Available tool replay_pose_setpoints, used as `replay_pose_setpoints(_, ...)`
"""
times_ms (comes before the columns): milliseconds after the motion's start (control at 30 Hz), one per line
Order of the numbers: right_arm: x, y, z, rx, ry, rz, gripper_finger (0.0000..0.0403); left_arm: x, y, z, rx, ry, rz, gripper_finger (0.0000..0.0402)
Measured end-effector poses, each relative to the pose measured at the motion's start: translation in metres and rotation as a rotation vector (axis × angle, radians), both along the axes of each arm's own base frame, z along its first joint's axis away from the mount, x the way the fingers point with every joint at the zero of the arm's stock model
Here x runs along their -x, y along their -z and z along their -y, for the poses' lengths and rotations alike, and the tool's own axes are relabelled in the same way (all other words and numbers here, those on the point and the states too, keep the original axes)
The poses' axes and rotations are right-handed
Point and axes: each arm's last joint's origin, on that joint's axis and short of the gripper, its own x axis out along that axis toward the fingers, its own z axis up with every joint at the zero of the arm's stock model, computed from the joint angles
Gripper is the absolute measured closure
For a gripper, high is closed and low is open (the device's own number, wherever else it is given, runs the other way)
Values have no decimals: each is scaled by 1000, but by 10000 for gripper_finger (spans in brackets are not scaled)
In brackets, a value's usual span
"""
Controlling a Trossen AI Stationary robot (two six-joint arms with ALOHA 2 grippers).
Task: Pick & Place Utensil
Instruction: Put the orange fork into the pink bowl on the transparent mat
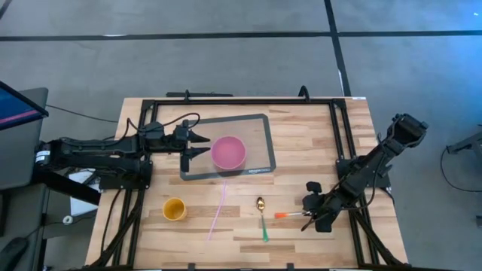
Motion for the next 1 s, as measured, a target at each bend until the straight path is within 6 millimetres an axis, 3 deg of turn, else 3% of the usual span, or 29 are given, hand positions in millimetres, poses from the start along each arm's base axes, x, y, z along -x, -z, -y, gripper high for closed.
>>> replay_pose_setpoints(1000, -5, 0, 5, -50, 9, -44, 292, 0, -1, -1, -2, -49, 15, 247)
